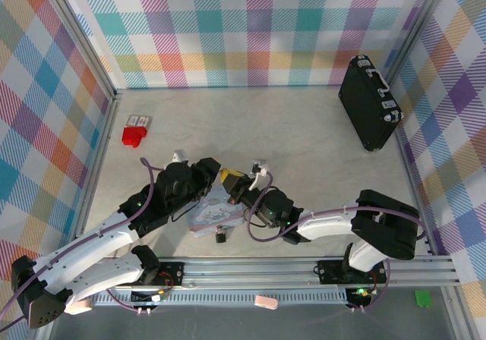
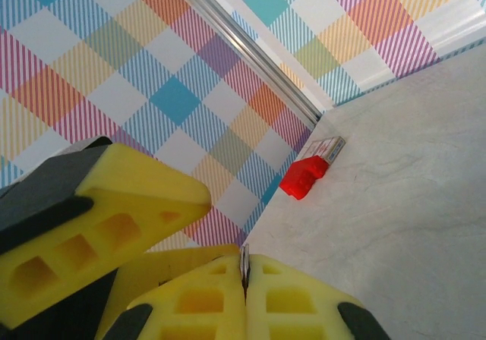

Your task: Unlock the padlock with the key

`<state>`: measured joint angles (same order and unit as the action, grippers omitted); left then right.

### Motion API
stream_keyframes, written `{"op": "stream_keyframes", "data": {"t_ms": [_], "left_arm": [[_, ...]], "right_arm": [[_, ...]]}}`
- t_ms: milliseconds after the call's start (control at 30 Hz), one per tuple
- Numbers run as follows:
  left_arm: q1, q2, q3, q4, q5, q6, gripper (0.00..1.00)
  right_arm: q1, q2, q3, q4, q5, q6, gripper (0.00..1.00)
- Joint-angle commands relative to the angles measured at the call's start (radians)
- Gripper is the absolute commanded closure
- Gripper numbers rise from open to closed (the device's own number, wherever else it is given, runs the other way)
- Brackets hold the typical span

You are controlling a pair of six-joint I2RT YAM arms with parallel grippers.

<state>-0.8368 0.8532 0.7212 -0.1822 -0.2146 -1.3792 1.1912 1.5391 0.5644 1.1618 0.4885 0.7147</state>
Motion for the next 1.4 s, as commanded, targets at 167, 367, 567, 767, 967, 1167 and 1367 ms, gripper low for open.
{"op": "stream_keyframes", "data": {"t_ms": [167,367,567,767,967,1167,1367], "left_arm": [[-0.013,-0.016,0.025,-0.019,-0.033,0.02,0.68],[-0.012,-0.021,0.028,-0.033,-0.043,0.024,0.74],[-0.012,-0.019,0.029,-0.036,-0.043,0.026,0.77],[-0.013,-0.012,0.035,-0.035,-0.034,0.029,0.73],[-0.011,-0.009,0.028,-0.045,-0.021,0.018,0.59],[-0.012,0.014,0.022,-0.001,0.029,-0.027,0.52],[-0.015,0.041,0.025,0.024,0.076,-0.06,0.53]], "right_arm": [[0.021,-0.043,-0.027,0.055,-0.008,-0.076,1.0],[0.025,-0.045,-0.037,0.072,-0.014,-0.09,1.0],[0.032,-0.045,-0.034,0.078,-0.019,-0.111,1.0],[0.036,-0.037,-0.034,0.08,-0.006,-0.112,1.0],[0.036,-0.069,-0.037,0.052,0.09,-0.095,1.0],[0.035,-0.03,0.0,0.085,0.128,-0.084,1.0],[0.035,0.005,0.024,0.09,0.165,-0.098,1.0]]}}
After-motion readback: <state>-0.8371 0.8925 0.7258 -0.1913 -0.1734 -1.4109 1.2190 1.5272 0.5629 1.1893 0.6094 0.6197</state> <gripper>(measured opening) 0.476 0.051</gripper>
